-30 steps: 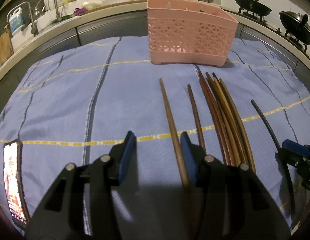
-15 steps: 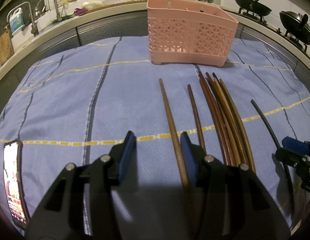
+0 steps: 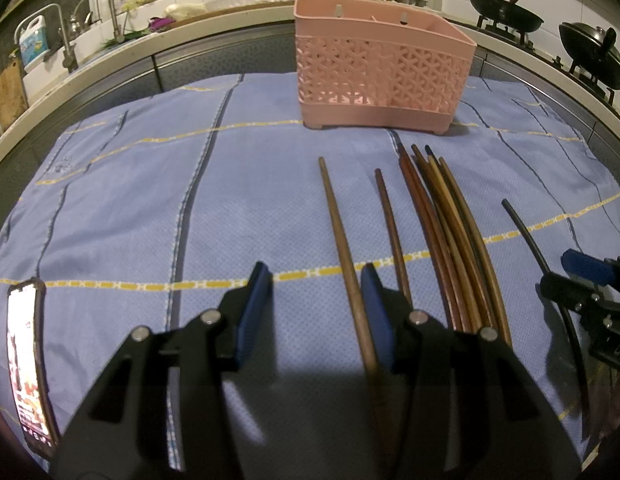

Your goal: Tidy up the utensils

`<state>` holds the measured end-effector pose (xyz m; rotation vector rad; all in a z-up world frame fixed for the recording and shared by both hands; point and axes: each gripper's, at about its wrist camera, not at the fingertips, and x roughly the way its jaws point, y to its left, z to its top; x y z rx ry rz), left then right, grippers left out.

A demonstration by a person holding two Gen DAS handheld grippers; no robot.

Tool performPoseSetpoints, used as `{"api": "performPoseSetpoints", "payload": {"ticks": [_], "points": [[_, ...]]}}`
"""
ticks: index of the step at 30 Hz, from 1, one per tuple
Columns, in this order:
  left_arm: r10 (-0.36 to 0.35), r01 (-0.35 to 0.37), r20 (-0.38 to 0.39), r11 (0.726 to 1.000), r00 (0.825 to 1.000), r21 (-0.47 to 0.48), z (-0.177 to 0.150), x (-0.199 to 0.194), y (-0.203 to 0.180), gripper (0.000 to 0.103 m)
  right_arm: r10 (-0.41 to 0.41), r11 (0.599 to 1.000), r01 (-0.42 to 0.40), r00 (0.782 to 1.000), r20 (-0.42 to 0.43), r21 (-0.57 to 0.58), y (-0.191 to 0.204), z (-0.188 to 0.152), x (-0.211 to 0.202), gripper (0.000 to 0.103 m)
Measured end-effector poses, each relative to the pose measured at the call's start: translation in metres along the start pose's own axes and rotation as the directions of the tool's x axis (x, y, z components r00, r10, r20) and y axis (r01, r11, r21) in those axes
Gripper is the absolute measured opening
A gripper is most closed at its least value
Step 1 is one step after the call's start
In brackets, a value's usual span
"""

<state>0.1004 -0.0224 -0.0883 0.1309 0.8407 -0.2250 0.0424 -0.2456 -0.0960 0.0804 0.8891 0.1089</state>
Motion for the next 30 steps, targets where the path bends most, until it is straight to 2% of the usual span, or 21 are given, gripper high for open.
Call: {"api": "performPoseSetpoints", "payload": {"ticks": [21, 24, 25, 26, 27, 28, 29, 30], "points": [[0.011, -0.01, -0.022, 0.999, 1.0, 0.03, 0.015, 0.01, 0.0, 0.05, -0.024, 0.997, 0.023, 1.0, -0.002, -0.073, -0.001, 0.018, 0.013, 0.052], [0.018, -0.017, -0.026, 0.999, 0.999, 0.041, 0.022, 0.016, 0.0, 0.05, -0.028, 0.992, 0.028, 1.0, -0.001, -0.122, 0.004, 0.022, 0.018, 0.052], [0.014, -0.013, -0.025, 0.999, 1.0, 0.04, 0.026, 0.019, 0.0, 0.048, -0.016, 0.99, 0.016, 1.0, 0.004, -0.14, 0.007, 0.023, 0.018, 0.043], [0.001, 0.0, -0.018, 0.999, 1.0, 0.043, 0.029, 0.022, 0.0, 0.041, 0.0, 0.987, 0.001, 1.0, 0.007, -0.158, 0.01, 0.024, 0.019, 0.035], [-0.026, 0.027, -0.015, 0.999, 1.0, 0.048, 0.031, 0.023, -0.001, 0.022, 0.017, 0.984, -0.017, 1.0, 0.003, -0.175, 0.014, 0.026, 0.021, 0.019], [-0.042, 0.043, -0.015, 0.997, 0.999, 0.057, 0.034, 0.025, -0.003, 0.014, 0.03, 0.983, -0.03, 1.0, -0.003, -0.183, 0.017, 0.029, 0.022, 0.006], [-0.049, 0.05, -0.022, 0.997, 0.999, 0.067, 0.038, 0.027, -0.006, 0.008, 0.035, 0.983, -0.036, 0.999, -0.009, -0.181, 0.019, 0.031, 0.023, 0.006], [-0.05, 0.052, -0.029, 0.996, 0.998, 0.072, 0.041, 0.028, -0.008, 0.007, 0.051, 0.983, -0.052, 0.999, -0.014, -0.175, 0.019, 0.033, 0.024, 0.006]]}}
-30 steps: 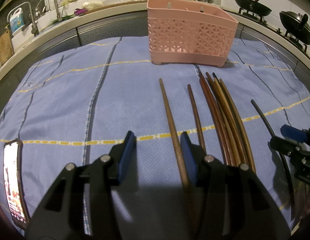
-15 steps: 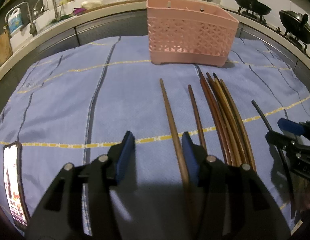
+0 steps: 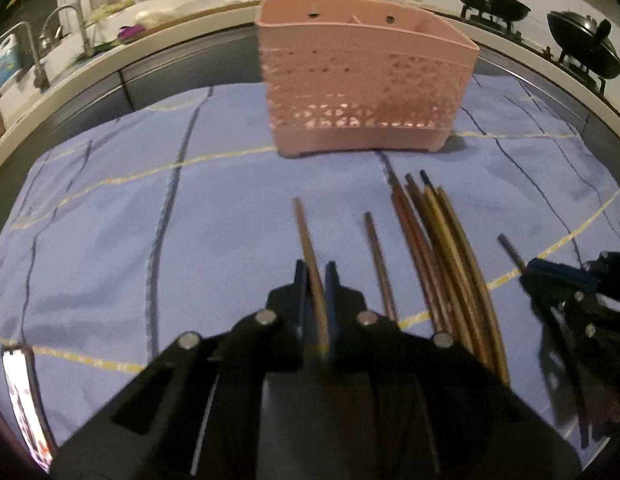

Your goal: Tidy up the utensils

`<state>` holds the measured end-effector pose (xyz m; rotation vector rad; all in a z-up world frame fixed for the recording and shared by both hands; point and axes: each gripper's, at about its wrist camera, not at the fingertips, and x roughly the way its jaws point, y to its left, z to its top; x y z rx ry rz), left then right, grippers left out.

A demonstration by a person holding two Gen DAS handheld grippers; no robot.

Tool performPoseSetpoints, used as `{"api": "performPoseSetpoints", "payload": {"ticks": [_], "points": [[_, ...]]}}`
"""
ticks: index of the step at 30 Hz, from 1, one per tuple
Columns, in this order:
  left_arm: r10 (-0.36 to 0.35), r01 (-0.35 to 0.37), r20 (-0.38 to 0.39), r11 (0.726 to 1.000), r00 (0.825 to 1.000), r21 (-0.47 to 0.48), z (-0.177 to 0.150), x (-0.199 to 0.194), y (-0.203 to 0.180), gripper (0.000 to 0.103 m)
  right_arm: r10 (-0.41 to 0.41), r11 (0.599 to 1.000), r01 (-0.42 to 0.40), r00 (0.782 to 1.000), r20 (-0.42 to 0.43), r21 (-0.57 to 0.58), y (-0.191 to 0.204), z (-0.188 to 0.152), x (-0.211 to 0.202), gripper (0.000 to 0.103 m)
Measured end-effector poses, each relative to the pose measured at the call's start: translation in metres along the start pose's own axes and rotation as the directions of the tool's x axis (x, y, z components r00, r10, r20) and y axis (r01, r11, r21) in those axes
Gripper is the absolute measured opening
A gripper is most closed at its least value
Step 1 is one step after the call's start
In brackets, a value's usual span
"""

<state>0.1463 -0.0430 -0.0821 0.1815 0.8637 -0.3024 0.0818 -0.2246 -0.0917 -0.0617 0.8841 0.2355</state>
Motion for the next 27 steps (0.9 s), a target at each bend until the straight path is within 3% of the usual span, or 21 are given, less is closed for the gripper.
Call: {"api": "performPoseSetpoints", "payload": {"ticks": [4, 11, 17, 20, 27], "points": [[-0.055, 0.055, 0.007, 0.998, 0.998, -0.032, 0.005, -0.009, 0.005, 0.006, 0.066, 0.996, -0.069, 0.996, 0.064, 0.05, -0.008, 0.01, -0.02, 0.005], [-0.136, 0.15, 0.186, 0.986, 0.973, -0.067, 0.02, -0.078, 0.017, 0.005, 0.166, 0.979, -0.188, 0.959, 0.229, 0.078, -0.02, 0.032, -0.077, 0.005], [-0.157, 0.196, 0.364, 0.978, 0.918, -0.072, 0.055, -0.142, 0.03, 0.005, 0.197, 0.971, -0.233, 0.907, 0.373, 0.056, -0.02, 0.068, -0.125, 0.005], [-0.151, 0.202, 0.445, 0.977, 0.883, -0.069, 0.086, -0.169, 0.038, 0.005, 0.203, 0.969, -0.246, 0.87, 0.449, 0.038, -0.019, 0.101, -0.146, 0.005], [-0.107, 0.154, 0.55, 0.987, 0.828, -0.04, 0.159, -0.199, 0.045, 0.005, 0.214, 0.963, -0.269, 0.813, 0.542, 0.025, -0.024, 0.184, -0.169, 0.005]]}}
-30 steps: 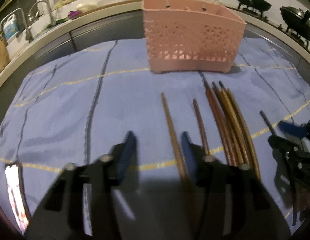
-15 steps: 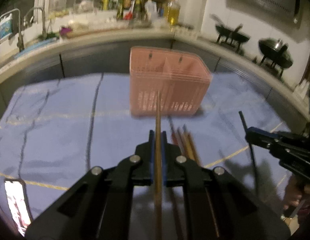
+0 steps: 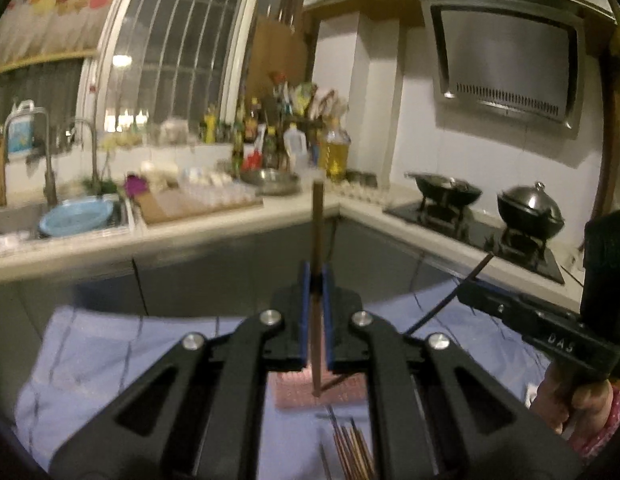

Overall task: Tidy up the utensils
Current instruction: 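Lift both held chopsticks and lower them upright into the pink basket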

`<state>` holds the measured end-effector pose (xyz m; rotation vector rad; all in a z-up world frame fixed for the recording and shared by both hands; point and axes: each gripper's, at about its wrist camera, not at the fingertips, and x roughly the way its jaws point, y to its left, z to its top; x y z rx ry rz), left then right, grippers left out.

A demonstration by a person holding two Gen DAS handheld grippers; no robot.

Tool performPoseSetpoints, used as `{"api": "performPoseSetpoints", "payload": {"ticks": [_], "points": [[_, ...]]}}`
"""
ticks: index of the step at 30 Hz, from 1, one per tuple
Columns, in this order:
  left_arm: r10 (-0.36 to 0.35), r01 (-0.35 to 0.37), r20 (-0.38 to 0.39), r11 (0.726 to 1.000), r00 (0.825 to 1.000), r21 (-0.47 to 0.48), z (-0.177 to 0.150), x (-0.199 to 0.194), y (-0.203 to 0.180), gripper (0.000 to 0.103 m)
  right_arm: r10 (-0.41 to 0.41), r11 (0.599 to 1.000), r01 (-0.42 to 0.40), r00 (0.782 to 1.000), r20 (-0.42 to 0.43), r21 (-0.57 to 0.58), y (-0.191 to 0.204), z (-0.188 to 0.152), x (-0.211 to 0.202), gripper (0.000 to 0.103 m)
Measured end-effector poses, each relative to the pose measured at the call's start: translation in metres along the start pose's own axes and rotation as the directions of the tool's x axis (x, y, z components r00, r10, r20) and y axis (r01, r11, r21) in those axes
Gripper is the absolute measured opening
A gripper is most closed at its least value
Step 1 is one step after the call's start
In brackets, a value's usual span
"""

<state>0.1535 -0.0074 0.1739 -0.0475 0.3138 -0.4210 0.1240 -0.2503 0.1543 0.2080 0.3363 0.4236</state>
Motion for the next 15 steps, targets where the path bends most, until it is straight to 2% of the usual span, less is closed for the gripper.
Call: {"api": "performPoseSetpoints", "payload": {"ticks": [3, 6, 9, 15], "points": [[0.02, -0.021, 0.025, 1.0, 0.999, 0.015, 0.023, 0.012, 0.002, 0.005, -0.02, 0.999, 0.021, 1.0, 0.021, -0.034, 0.001, 0.026, 0.022, 0.005], [0.04, -0.04, 0.01, 0.999, 0.999, 0.019, 0.031, 0.036, 0.007, 0.005, -0.027, 0.999, 0.027, 1.0, 0.009, -0.037, -0.005, 0.038, 0.046, 0.005], [0.034, -0.034, -0.011, 0.999, 0.999, 0.001, 0.036, 0.055, 0.014, 0.005, -0.018, 0.999, 0.018, 1.0, -0.005, -0.03, -0.011, 0.045, 0.062, 0.005], [0.026, -0.026, -0.022, 0.999, 0.999, 0.027, 0.03, 0.077, 0.015, 0.005, -0.025, 0.999, 0.026, 1.0, 0.011, -0.045, -0.017, 0.051, 0.071, 0.005]]}}
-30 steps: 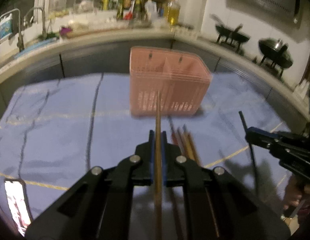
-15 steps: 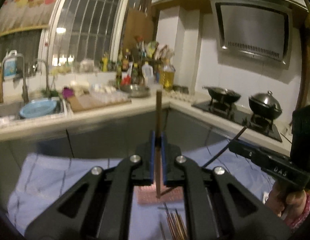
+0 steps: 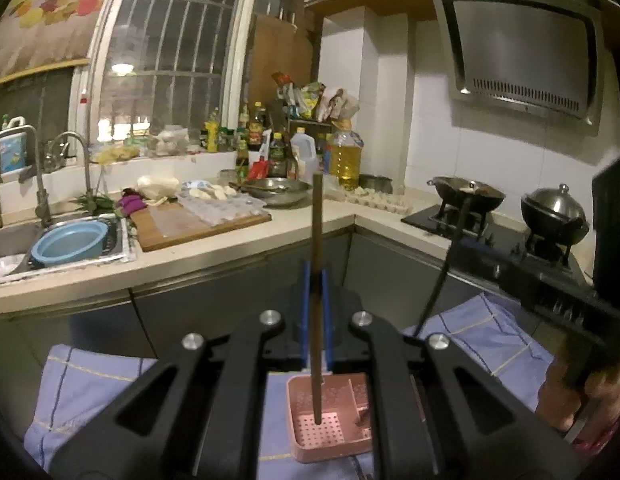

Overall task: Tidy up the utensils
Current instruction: 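Lift both held chopsticks and lower them upright into the pink basket, then open both tools to release the chopsticks into the basket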

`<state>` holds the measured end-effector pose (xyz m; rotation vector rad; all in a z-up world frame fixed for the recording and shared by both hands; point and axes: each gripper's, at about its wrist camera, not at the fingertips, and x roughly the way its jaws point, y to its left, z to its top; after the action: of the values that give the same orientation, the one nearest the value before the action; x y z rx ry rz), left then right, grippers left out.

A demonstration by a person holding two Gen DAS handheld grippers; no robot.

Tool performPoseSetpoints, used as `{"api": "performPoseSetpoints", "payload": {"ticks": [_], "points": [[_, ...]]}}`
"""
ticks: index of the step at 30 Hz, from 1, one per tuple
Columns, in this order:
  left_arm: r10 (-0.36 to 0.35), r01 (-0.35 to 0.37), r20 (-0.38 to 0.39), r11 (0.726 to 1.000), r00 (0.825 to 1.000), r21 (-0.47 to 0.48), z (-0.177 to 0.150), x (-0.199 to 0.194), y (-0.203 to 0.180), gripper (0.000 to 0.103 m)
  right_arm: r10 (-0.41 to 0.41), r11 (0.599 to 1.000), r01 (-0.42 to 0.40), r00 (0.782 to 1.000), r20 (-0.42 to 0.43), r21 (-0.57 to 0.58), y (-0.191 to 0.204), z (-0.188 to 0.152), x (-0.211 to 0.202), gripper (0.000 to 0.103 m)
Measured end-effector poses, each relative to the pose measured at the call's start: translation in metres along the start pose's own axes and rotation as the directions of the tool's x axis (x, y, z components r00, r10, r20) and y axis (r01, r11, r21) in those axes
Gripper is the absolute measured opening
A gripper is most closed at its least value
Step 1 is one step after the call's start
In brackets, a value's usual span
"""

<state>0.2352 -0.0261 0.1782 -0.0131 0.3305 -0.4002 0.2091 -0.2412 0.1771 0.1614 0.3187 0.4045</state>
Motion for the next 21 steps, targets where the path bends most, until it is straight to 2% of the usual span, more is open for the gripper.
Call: {"api": "performPoseSetpoints", "payload": {"ticks": [6, 11, 13, 16, 18, 21], "points": [[0.002, -0.001, -0.05, 1.0, 0.999, 0.008, -0.023, 0.025, -0.006, 0.005, -0.005, 1.0, 0.005, 1.0, -0.023, -0.002, -0.006, -0.011, 0.015, 0.005], [0.03, -0.029, -0.167, 1.0, 0.986, 0.005, -0.056, 0.056, -0.009, 0.006, 0.001, 1.0, 0.003, 0.987, -0.162, 0.02, -0.012, -0.054, 0.043, 0.005], [0.053, -0.053, -0.234, 0.999, 0.971, 0.003, -0.071, 0.069, -0.009, 0.024, 0.003, 0.999, 0.006, 0.98, -0.201, 0.046, -0.015, -0.066, 0.048, 0.006], [0.081, -0.088, -0.217, 0.996, 0.973, -0.021, -0.079, 0.059, -0.005, 0.041, 0.01, 0.997, 0.005, 0.979, -0.202, 0.076, -0.014, -0.073, 0.04, 0.007], [0.092, -0.101, -0.178, 0.994, 0.98, -0.043, -0.077, 0.044, -0.002, 0.047, 0.004, 0.998, 0.009, 0.984, -0.177, 0.069, -0.01, -0.072, 0.029, 0.007], [0.114, -0.124, -0.112, 0.988, 0.987, -0.088, -0.07, 0.012, 0.004, 0.049, -0.007, 0.999, 0.014, 0.991, -0.133, 0.051, -0.001, -0.067, 0.007, 0.014]]}}
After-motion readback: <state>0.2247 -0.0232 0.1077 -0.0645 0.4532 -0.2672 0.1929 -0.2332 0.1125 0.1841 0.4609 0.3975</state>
